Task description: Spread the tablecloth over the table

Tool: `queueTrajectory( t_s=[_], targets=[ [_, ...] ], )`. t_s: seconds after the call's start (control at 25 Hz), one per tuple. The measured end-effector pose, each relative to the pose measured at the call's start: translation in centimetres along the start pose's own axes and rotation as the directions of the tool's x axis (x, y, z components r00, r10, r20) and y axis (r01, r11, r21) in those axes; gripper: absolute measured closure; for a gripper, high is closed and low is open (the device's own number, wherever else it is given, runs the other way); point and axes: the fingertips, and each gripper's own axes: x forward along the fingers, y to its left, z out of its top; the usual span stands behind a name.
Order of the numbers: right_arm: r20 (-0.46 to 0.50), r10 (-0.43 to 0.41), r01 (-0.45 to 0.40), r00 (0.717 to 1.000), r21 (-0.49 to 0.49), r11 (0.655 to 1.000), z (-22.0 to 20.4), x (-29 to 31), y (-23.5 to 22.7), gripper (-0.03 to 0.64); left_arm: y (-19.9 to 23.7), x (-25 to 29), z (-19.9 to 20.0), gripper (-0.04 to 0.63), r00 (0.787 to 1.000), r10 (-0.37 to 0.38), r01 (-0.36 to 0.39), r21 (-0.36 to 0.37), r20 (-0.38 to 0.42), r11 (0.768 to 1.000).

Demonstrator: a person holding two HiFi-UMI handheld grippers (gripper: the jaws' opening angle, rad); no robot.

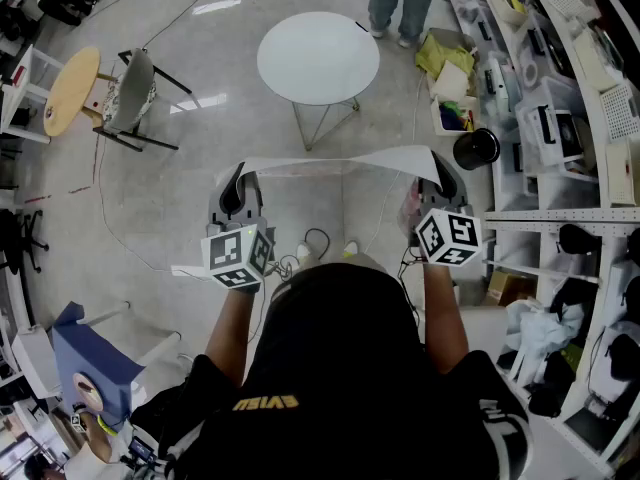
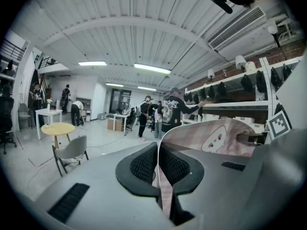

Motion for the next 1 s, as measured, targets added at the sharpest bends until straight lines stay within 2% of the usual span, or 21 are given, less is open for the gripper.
queueTrajectory(
  t_s=[0.16,0.36,0.48,0.64,0.76,1.0],
  targets=[
    [0.003,-0.009,0.009,1.000,0.007,1.000,0.0,-0.1,1.4,0.604,1.3,-0.5,0.2,0.577,1.000,-0.007,0.007,0.006,0.000,1.000],
    [0.010,-0.025,0.025,1.000,0.010,1.000,0.5,-0.6,2.5,0.604,2.0,-1.1,0.3,0.577,1.000,-0.020,0.020,0.063,0.005,0.998],
    [0.021,-0.035,0.035,0.999,0.000,0.999,0.9,-0.6,3.1,0.604,2.6,-1.1,0.8,0.577,0.999,-0.035,0.034,0.053,0.016,0.998],
    [0.013,-0.029,0.029,0.999,0.040,0.999,0.0,-0.4,4.0,0.604,3.5,-1.2,0.2,0.575,0.999,-0.034,0.034,0.053,0.002,0.998],
    [0.011,-0.040,0.040,0.999,0.047,0.998,0.2,-1.1,4.5,0.601,3.9,-1.3,-0.3,0.575,0.999,-0.047,0.048,0.024,-0.008,0.999],
    [0.029,-0.049,0.048,0.998,0.022,0.999,0.9,-0.5,8.4,0.601,7.7,-2.6,0.8,0.575,0.998,-0.057,0.057,0.004,0.017,0.998]
  ],
)
